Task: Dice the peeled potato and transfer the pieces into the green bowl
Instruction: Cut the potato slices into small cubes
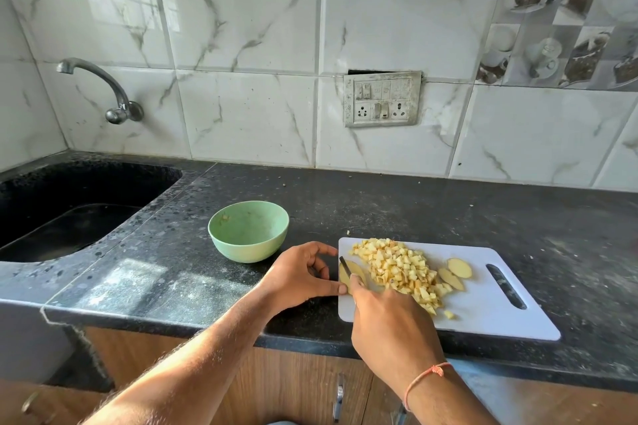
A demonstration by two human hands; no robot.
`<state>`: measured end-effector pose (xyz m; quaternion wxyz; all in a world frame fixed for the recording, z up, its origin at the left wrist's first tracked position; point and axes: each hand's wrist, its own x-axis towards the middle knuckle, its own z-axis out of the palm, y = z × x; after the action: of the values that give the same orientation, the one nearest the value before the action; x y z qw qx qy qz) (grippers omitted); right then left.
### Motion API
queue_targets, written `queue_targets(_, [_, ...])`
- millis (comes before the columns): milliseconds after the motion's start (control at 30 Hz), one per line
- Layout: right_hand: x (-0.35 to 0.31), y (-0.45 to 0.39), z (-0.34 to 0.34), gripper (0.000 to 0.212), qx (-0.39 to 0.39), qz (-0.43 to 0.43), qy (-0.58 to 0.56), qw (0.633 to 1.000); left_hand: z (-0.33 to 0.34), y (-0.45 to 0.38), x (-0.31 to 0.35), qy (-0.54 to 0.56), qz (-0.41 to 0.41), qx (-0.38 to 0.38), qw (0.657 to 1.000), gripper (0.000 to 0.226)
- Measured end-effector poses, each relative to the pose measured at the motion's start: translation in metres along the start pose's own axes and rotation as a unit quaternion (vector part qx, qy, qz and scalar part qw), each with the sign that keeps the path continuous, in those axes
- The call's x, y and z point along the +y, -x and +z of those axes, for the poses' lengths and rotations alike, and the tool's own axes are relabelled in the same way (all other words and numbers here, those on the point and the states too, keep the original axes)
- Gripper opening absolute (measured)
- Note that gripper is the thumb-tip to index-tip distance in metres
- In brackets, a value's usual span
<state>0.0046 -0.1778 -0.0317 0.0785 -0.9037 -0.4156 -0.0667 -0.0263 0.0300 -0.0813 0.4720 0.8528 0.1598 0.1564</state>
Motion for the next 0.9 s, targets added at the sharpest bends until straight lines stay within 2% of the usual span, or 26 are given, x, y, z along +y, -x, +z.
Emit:
queue_targets(233, [-0.003, 0.002, 0.000, 0.064, -0.021, -0.005, 0.026, 0.999, -0.001, -0.002, 0.000, -0.012, 0.006, 0.001, 1.000, 0.061])
queue_targets(900, [0.009, 0.040, -0.022, 0.073, -0.096, -0.035, 0.030, 0.994, 0.001, -0.003, -0.002, -0.010, -0.008, 0.011, 1.000, 0.064])
